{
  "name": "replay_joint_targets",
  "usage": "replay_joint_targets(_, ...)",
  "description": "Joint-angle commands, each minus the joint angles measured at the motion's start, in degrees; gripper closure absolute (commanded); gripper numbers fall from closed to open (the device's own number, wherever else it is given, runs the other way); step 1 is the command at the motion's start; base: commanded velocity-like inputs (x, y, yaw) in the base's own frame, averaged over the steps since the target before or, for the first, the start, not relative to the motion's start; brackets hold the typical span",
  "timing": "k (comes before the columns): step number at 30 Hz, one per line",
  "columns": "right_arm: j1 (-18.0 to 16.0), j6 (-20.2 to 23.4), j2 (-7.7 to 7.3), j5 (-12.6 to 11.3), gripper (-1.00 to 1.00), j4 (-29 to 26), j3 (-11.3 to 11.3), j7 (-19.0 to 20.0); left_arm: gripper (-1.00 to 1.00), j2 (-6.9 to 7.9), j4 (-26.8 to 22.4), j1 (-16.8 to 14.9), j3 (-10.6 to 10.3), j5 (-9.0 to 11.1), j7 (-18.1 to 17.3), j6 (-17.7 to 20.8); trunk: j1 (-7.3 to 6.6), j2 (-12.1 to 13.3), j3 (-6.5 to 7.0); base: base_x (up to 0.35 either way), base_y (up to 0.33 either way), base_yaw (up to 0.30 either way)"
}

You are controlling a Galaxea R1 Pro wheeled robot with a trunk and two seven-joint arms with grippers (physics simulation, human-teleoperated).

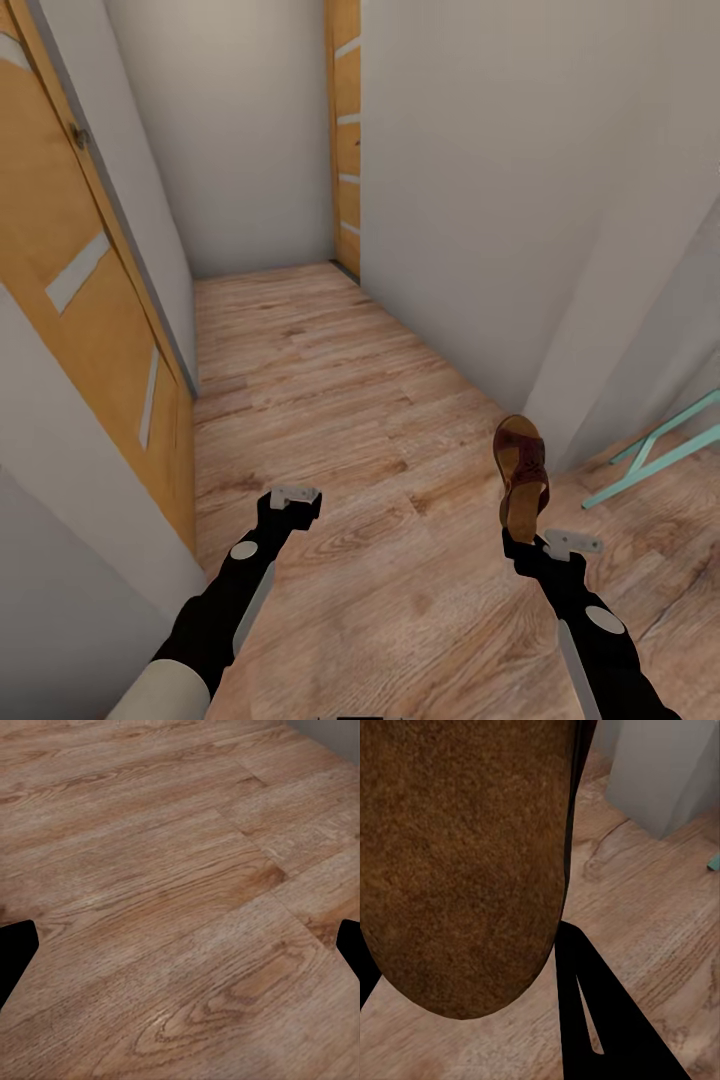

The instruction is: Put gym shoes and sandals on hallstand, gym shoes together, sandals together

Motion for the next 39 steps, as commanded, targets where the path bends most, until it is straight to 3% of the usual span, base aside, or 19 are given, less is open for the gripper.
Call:
replay_joint_targets(1,-0.02,0.38,0.00,-0.14,1.00,-0.09,-0.03,-0.03,-1.00,0.00,-0.10,-0.01,-0.04,-0.01,0.04,0.32,-0.01,-0.02,0.05,0.000,0.000,0.000)
replay_joint_targets(8,-0.02,0.38,0.00,-0.20,1.00,-0.09,-0.06,-0.03,-1.00,-0.06,-0.11,-0.03,-0.12,-0.01,0.04,0.32,-0.01,-0.02,0.71,0.070,-0.059,0.000)
replay_joint_targets(19,0.00,0.38,-0.02,-0.15,1.00,-0.15,-0.06,-0.03,-1.00,-0.40,-0.10,-0.04,-0.22,-0.01,0.04,0.32,-0.01,-0.02,1.69,0.203,-0.277,0.000)
replay_joint_targets(28,-0.02,0.38,0.00,0.04,1.00,-0.18,-0.06,-0.06,-1.00,-0.51,-0.16,0.02,-0.22,-0.01,0.03,0.31,-0.01,-0.02,1.77,0.043,-0.317,0.035)
replay_joint_targets(39,0.00,0.38,0.00,0.19,1.00,-0.06,0.04,-0.10,-1.00,-0.52,-0.18,0.05,-0.22,-0.01,-0.04,0.24,-0.01,-0.02,1.67,-0.047,-0.056,0.142)
